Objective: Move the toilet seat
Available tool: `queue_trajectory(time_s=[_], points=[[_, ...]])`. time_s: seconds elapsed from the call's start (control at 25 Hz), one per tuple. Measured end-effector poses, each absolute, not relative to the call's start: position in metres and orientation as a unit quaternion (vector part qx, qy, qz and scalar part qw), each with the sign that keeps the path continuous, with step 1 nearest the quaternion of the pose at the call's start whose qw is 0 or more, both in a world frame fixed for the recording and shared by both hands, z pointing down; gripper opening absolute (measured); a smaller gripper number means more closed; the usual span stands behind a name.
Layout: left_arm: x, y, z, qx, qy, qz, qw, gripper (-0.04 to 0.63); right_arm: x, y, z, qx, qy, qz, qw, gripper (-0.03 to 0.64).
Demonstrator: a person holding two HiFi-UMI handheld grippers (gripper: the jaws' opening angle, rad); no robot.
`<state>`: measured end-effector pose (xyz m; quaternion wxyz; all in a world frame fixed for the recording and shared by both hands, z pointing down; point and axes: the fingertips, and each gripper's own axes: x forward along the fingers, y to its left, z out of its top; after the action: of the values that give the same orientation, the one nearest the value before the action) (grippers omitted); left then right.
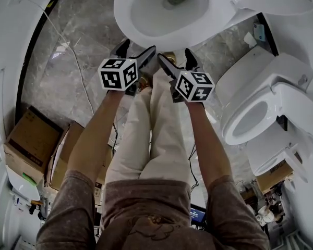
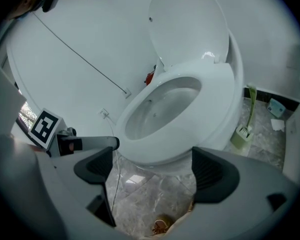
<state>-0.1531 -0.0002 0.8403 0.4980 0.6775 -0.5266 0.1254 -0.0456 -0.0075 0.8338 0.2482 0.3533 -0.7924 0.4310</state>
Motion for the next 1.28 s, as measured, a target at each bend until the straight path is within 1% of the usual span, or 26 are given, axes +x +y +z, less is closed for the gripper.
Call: queue_trajectory(time_s=[0.12, 0.4, 0.64, 0.68, 0.76, 0.8, 1.08, 1.28], points=[[-0.154, 0.0, 0.845, 0.675, -0.528, 0.126, 0.5, 0.42, -0.044, -0.006, 0.837, 0.354, -0.793, 0.427, 0.252, 0.471], [-0.152, -0.001, 0.854, 0.665, -0.528, 0.125, 0.513, 0.42, -0.044, -0.009, 0.847, 0.36, -0.783, 0.442, 0.25, 0.474], [-0.151, 0.0, 0.849, 0.666, -0.535, 0.126, 0.504, 0.417, -0.045, -0.009, 0.844, 0.372, -0.783, 0.438, 0.239, 0.469], [-0.153, -0.001, 0.846, 0.664, -0.538, 0.118, 0.506, 0.409, -0.045, -0.01, 0.842, 0.375, -0.782, 0.439, 0.234, 0.468], [-0.156, -0.001, 0.842, 0.658, -0.545, 0.102, 0.51, 0.346, -0.045, -0.011, 0.838, 0.382, -0.779, 0.444, 0.224, 0.45], [-0.157, 0.0, 0.84, 0.658, -0.546, 0.099, 0.509, 0.336, -0.044, -0.01, 0.836, 0.383, -0.779, 0.444, 0.222, 0.449], [-0.157, 0.0, 0.816, 0.672, -0.547, 0.082, 0.493, 0.336, -0.042, -0.009, 0.823, 0.392, -0.791, 0.415, 0.22, 0.437], [-0.159, 0.0, 0.798, 0.674, -0.55, 0.075, 0.488, 0.334, -0.051, -0.004, 0.818, 0.378, -0.789, 0.433, 0.217, 0.423]])
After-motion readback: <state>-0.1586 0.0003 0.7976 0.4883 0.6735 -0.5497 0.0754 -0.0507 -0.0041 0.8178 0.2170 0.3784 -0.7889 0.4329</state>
